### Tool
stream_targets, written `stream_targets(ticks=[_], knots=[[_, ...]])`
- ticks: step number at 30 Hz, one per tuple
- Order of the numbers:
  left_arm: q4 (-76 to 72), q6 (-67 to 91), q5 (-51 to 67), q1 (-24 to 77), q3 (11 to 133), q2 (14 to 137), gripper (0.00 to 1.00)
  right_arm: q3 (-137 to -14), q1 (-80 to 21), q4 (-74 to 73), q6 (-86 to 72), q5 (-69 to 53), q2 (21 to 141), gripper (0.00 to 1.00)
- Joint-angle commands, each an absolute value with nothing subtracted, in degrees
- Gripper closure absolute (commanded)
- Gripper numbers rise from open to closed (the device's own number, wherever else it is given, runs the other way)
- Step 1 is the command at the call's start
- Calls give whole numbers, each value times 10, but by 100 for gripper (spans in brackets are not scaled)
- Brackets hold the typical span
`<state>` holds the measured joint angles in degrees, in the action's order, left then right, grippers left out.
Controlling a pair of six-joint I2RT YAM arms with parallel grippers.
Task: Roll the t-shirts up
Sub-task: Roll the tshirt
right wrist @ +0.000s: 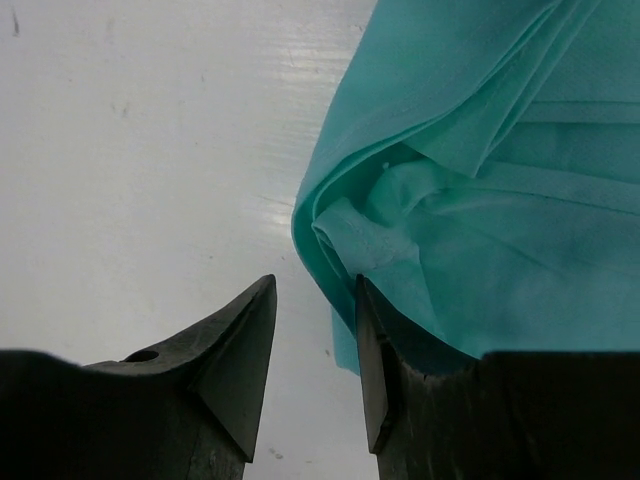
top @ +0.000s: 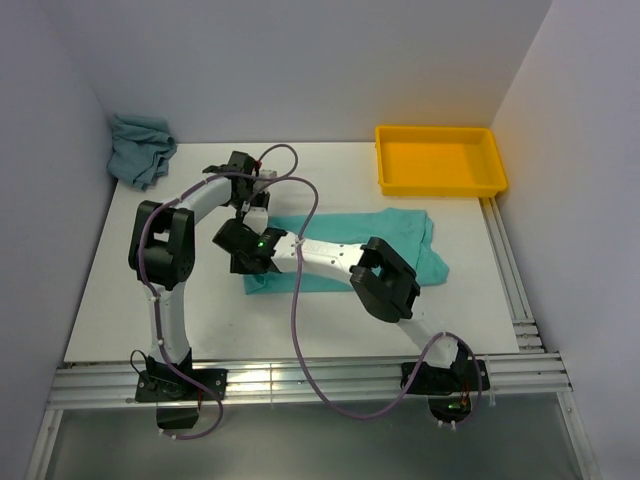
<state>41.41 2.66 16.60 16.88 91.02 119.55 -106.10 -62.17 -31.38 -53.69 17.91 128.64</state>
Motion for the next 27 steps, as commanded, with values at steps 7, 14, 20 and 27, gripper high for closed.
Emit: stream_targets(ticks=[7, 14, 20, 27], knots=[[417, 25, 163, 174, 935, 1186, 81, -1043, -628, -331, -558, 209, 1275, 86], [421, 19, 161, 174, 946, 1184, 78, -1013, -625, -332, -584, 207, 1259, 99], [420, 15, 159, 174, 952, 1180, 73, -944, -618, -302, -615, 202, 1222, 99], [429, 11, 192, 156, 978, 1162, 56, -847, -597, -211, -642, 166, 1170, 99]])
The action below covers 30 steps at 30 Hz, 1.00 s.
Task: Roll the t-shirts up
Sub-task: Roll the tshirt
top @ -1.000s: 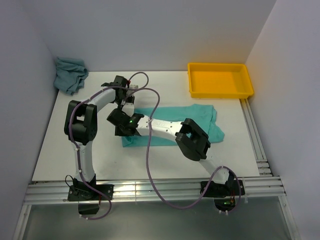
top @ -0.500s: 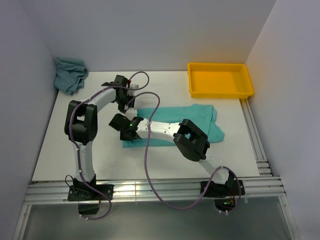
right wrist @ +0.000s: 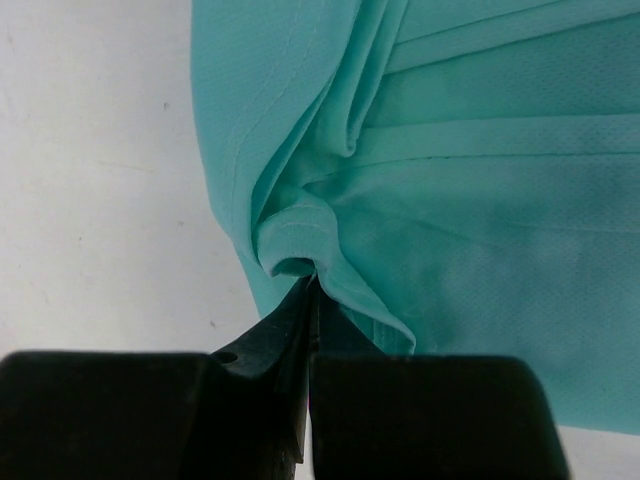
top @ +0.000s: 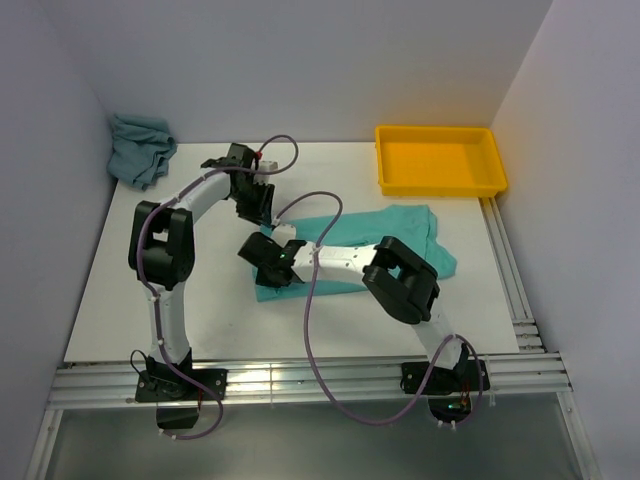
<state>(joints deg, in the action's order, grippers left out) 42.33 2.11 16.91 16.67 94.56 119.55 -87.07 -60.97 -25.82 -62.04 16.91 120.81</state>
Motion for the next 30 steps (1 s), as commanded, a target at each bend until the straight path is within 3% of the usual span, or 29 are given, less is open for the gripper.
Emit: stream_targets(ticks=[1, 17, 30], knots=[[431, 11, 199, 148, 980, 1157, 54, -841, -594, -204, -642, 157, 1163, 99], [457, -72, 339, 92, 936, 1186, 38, -721, -556, -64, -677, 81, 1121, 100], [386, -75, 317, 110, 922, 1230, 34, -679, -541, -10, -693, 47, 1118, 100]])
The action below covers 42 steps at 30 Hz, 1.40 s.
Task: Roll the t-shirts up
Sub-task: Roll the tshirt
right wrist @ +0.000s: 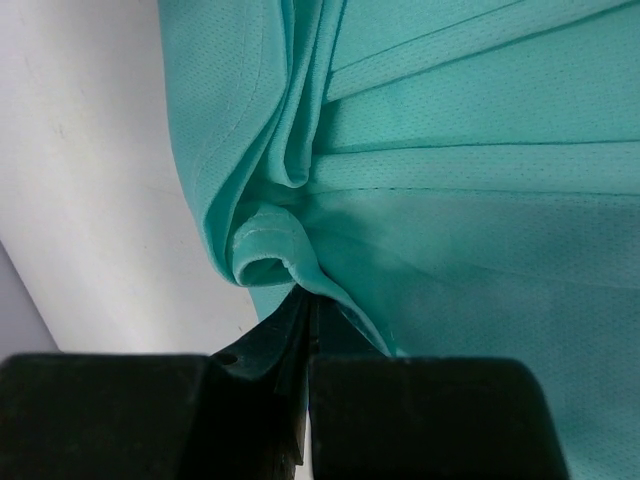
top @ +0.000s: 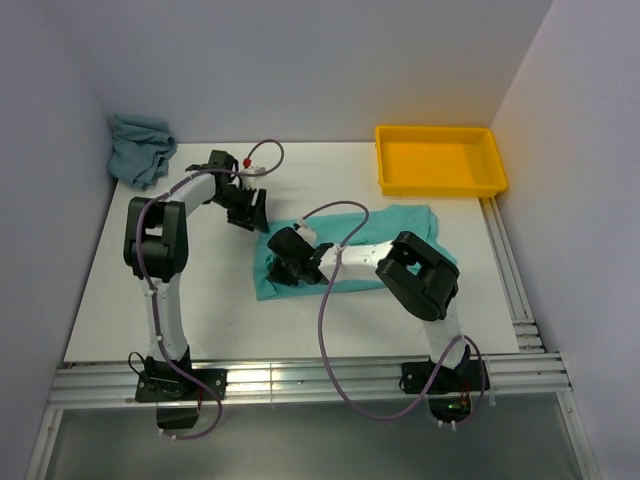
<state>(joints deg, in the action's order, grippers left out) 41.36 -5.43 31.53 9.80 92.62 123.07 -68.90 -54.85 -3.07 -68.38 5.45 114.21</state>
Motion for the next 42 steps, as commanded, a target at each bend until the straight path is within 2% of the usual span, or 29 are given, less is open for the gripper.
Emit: stream_targets(ticks=[1, 6, 9, 12, 13, 15, 16, 18, 19, 20, 30, 35, 42], knots=[[383, -78, 321, 111, 920, 1230, 33, -679, -541, -10, -693, 46, 1120, 100], [389, -83, 321, 118, 934, 1252, 34, -667, -536, -2, -698, 32, 1121, 100], [390, -85, 309, 123, 939, 1262, 39, -660, -533, 21, -699, 27, 1118, 100], [387, -82, 304, 126, 942, 1268, 52, -652, -529, 29, -701, 24, 1114, 100], [384, -77, 301, 126, 943, 1270, 60, -650, -529, 32, -701, 21, 1112, 100], [376, -71, 294, 126, 944, 1269, 69, -643, -527, 39, -703, 19, 1107, 100], [372, -62, 292, 125, 941, 1266, 80, -640, -527, 41, -704, 17, 1105, 100], [360, -48, 286, 123, 941, 1261, 88, -628, -527, 51, -709, 18, 1096, 100], [358, -43, 284, 121, 941, 1260, 97, -620, -527, 57, -712, 17, 1093, 100], [350, -37, 279, 119, 941, 1258, 100, -615, -527, 60, -714, 18, 1087, 100], [333, -8, 244, 106, 933, 1249, 100, -581, -529, 85, -725, 17, 1078, 100], [333, -6, 234, 106, 930, 1247, 100, -620, -546, 5, -705, 53, 1083, 99], [348, -4, 200, 112, 930, 1245, 100, -709, -552, -104, -660, 98, 1092, 80]])
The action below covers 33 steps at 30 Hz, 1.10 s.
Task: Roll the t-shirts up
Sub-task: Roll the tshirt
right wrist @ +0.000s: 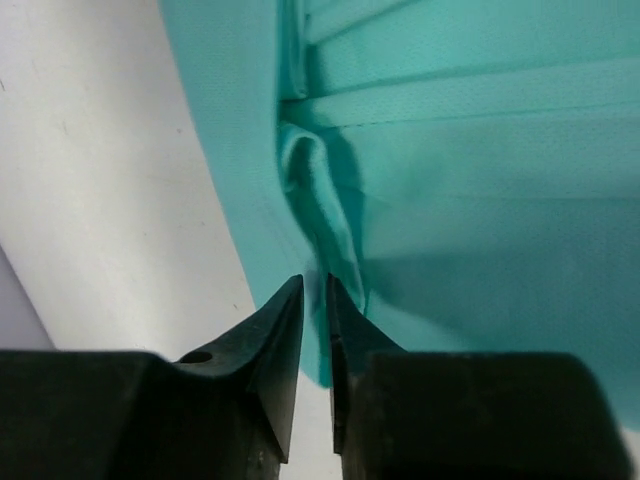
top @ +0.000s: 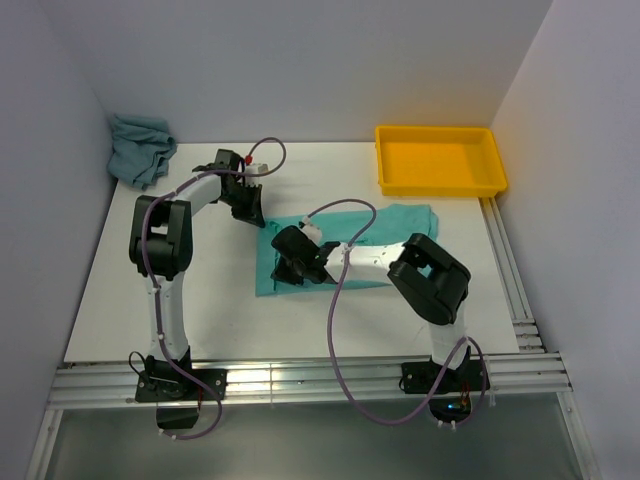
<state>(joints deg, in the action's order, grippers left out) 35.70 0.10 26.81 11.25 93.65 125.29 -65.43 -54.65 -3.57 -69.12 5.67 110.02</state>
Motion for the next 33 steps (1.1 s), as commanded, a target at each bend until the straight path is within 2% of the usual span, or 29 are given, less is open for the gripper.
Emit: stream_targets(ticks=[1, 12, 24, 33], knots=[[348, -4, 193, 113, 929, 1243, 100, -721, -553, -136, -649, 114, 1092, 76], [374, 21, 140, 128, 944, 1238, 100, -849, -573, -252, -607, 190, 1106, 66], [398, 25, 136, 134, 960, 1236, 100, -1082, -585, -365, -563, 232, 1277, 62], [404, 22, 132, 136, 959, 1229, 100, -1139, -594, -401, -557, 264, 1339, 55]])
